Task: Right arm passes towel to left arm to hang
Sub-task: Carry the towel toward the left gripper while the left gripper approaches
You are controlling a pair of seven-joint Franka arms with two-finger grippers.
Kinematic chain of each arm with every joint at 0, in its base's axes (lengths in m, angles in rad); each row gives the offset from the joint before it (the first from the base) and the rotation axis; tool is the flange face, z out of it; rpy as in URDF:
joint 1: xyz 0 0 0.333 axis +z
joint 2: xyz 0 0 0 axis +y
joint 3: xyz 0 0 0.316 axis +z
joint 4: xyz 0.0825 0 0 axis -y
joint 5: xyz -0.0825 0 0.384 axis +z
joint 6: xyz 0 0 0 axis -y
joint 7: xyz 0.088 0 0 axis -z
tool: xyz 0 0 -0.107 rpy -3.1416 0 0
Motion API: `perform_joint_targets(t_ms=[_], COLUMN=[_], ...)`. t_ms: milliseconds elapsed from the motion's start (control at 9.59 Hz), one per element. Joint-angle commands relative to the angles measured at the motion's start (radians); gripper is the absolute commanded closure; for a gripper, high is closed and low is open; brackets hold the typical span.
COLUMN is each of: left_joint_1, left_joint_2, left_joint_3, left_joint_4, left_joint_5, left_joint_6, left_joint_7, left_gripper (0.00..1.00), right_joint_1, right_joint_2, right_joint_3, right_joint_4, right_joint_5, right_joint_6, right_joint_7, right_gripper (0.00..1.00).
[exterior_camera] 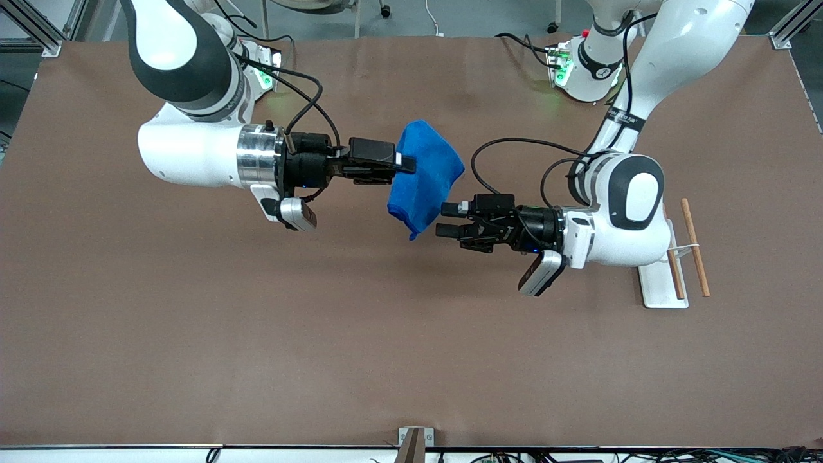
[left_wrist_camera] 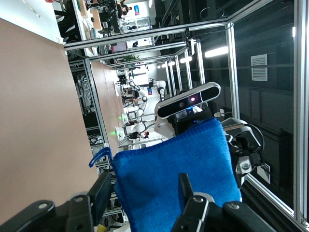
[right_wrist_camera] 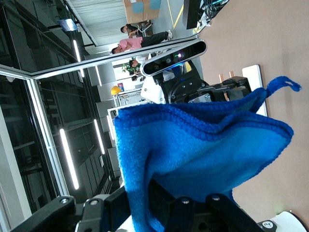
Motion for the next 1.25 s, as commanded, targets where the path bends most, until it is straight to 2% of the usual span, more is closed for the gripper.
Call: perform_joint_targets(t_ms=[0,209,626,834,1043,1147], left_joint_1=[-0.002,0.012,0.015,0.015,0.017,0.015], left_joint_2=[0.007,0.004,-0.002,-0.013,-0.022,-0.02], left_joint_3=[-0.003,-0.032,-0.037,-0.035,-0.035,-0.034], left_joint_4=[-0.025,-0.025,-0.018,-0.016,-0.016,-0.016], left_joint_5=[-0.014,-0.014,-0.014,-0.014,-0.01,-0.008], left_joint_6=[0.003,0.003,-0.008,-0.017,-0.017,-0.017], left_joint_7=[-0.003,-0.063,-0.097,-0.099,-0.097,-0.097], left_gripper=[0.38,0.39,0.47,0.56,0.73,0.74], right_joint_1=[0.006,0.004,0.004,0.004,0.004,0.004], right_joint_2=[0.009,0.01,0.01,0.016,0.016,0.016], right_joint_3=[-0.005,-0.005,-0.005,-0.005,-0.005,-0.005], right_joint_4=[0.017,0.017,0.017,0.017,0.017,0.017], right_joint_5=[0.024,0.024,0.024,0.026,0.026,0.026], right_joint_6=[0.002,0.002,0.002,0.002,0.002,0.002], right_joint_7=[-0.002,-0.002,-0.002,-0.002,-0.002,-0.002], right_gripper=[1.0,1.0,1.0,1.0,1.0,1.0])
